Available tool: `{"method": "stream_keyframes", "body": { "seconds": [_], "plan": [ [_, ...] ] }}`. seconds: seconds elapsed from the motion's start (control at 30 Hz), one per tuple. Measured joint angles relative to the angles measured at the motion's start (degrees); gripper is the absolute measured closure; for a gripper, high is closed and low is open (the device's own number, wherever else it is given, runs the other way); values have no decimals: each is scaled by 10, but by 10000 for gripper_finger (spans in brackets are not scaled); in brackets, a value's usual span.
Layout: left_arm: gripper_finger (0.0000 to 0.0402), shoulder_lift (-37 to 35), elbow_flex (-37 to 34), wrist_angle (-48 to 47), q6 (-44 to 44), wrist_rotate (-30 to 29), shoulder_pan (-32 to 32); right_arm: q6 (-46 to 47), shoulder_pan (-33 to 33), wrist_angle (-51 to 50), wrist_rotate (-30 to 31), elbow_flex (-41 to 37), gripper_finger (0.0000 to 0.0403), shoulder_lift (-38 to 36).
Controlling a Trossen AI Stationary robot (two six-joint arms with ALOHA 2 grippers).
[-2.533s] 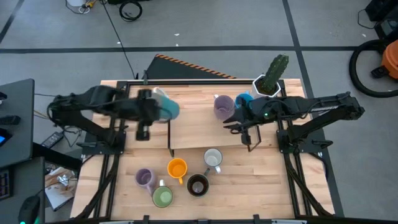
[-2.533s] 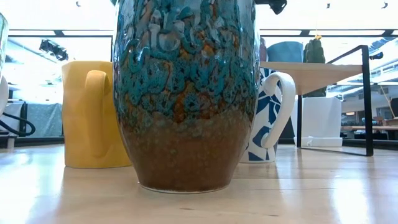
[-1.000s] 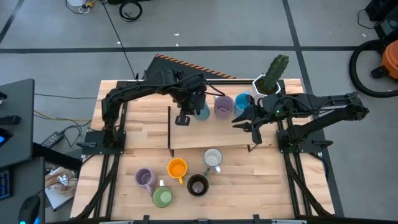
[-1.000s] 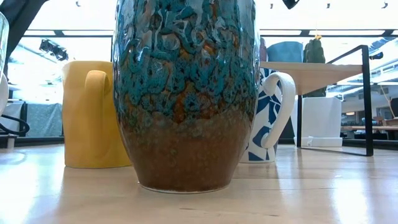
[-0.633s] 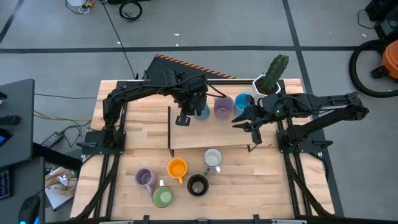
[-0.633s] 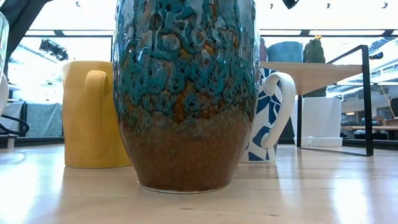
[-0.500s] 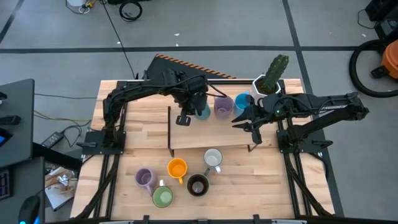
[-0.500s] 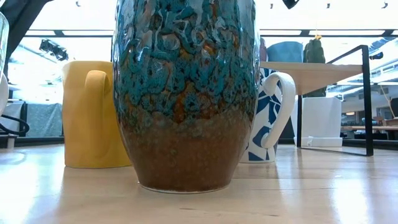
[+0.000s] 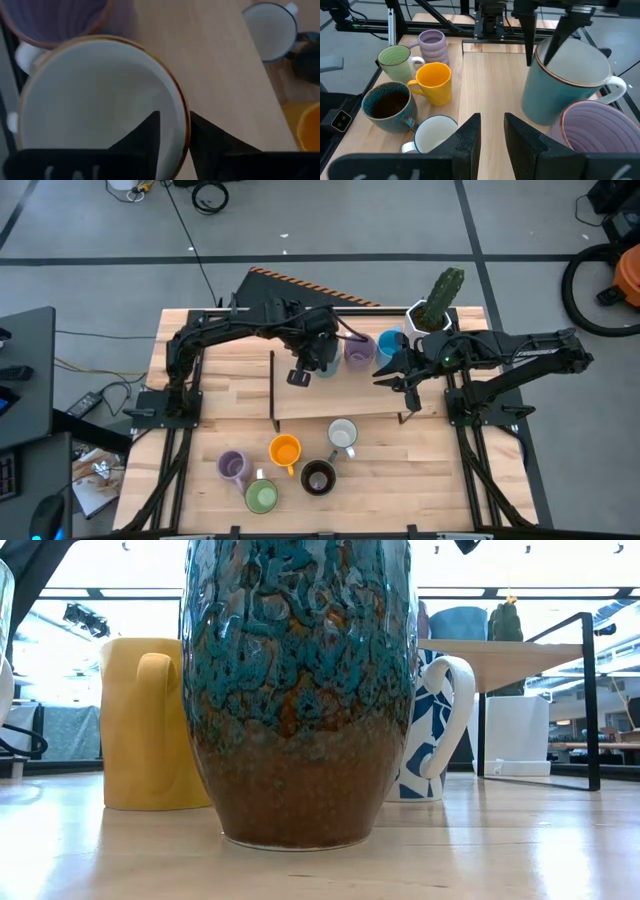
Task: Place coffee mugs
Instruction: Put the light blue cup on the shelf
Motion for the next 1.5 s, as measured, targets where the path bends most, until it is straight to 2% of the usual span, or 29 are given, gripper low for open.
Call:
{"method": "stream_keyframes", "body": {
  "seconds": [0.33,0.77,1.1,1.27,1.5],
  "plan": [
    [240,0,0,25,0,-8,0,0,0,0,0,0,312,0],
    [236,-28,3,43,-13,-8,-4,1,0,0,0,0,312,0],
    [242,-93,-5,40,-37,-20,8,5,0,2,0,0,312,0],
    [261,-140,-87,55,-59,-22,27,5,0,7,-7,0,312,0],
    [277,-246,-300,198,-75,-21,51,5,0,12,-12,0,312,0]
  ]
}}
